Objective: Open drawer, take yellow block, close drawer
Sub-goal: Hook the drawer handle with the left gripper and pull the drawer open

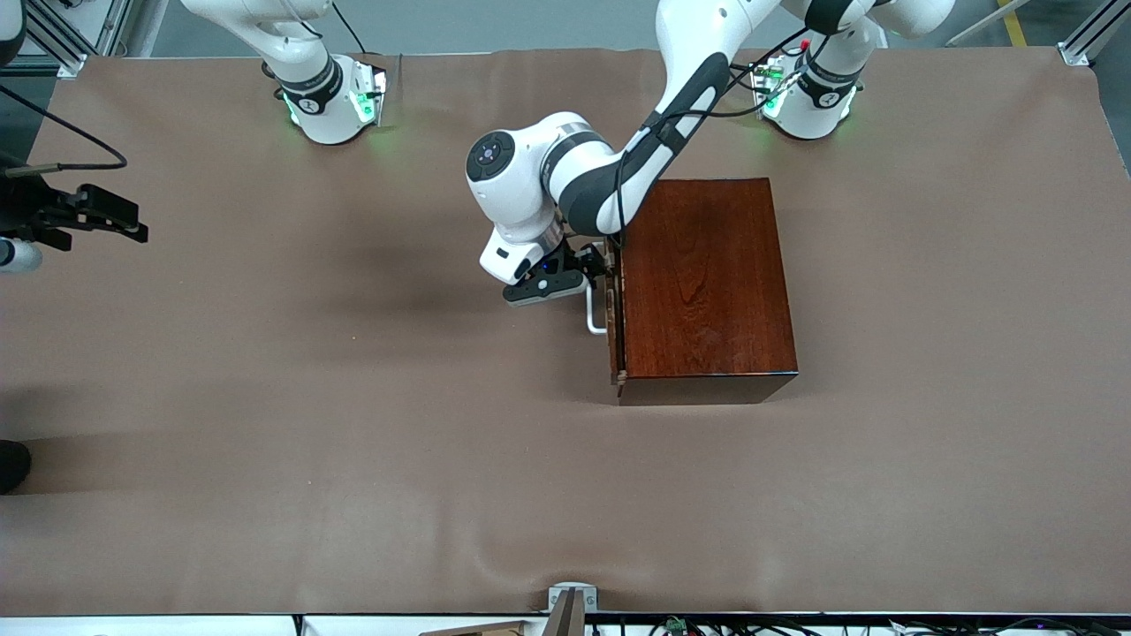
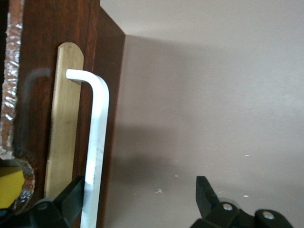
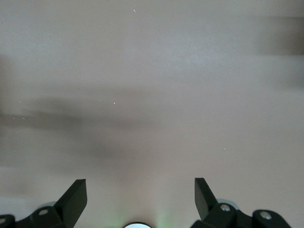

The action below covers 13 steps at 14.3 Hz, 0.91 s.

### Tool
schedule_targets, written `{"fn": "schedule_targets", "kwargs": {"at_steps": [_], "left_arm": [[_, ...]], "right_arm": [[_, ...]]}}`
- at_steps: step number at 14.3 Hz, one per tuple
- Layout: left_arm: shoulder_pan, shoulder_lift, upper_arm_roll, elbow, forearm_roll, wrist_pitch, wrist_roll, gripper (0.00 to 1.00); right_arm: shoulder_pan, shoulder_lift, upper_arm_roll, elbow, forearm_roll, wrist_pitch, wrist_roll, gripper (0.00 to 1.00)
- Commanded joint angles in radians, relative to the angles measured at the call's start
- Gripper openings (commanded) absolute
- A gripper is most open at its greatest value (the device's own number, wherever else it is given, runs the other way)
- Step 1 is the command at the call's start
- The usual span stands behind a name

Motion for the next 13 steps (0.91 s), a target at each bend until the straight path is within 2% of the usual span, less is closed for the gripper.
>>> {"fn": "schedule_targets", "kwargs": {"at_steps": [1, 5, 7, 11, 13], "left_arm": [[-0.028, 0.042, -0.007, 0.041, 0.011, 0.083, -0.080, 1.00], [-0.063, 0.066, -0.007, 0.046, 0.011, 0.185, -0.168, 1.00], [-0.068, 0.069, -0.010, 0.046, 0.011, 0.231, -0.206, 1.00], [-0.080, 0.071, -0.010, 0.069, 0.011, 0.263, -0.210, 1.00], [-0.082, 0.071, -0.010, 0.071, 0.011, 0.272, -0.210, 1.00]], "right_arm": [[-0.027, 0.005, 0.017, 0.006, 0.023, 0.001, 0.010, 1.00], [-0.018, 0.006, 0.019, 0.005, 0.031, 0.001, 0.161, 1.00], [-0.009, 0.006, 0.020, 0.005, 0.063, 0.000, 0.247, 1.00], [-0.013, 0.020, 0.020, 0.005, 0.147, -0.002, 0.388, 1.00], [-0.013, 0.025, 0.020, 0.006, 0.149, -0.003, 0.402, 1.00]]}}
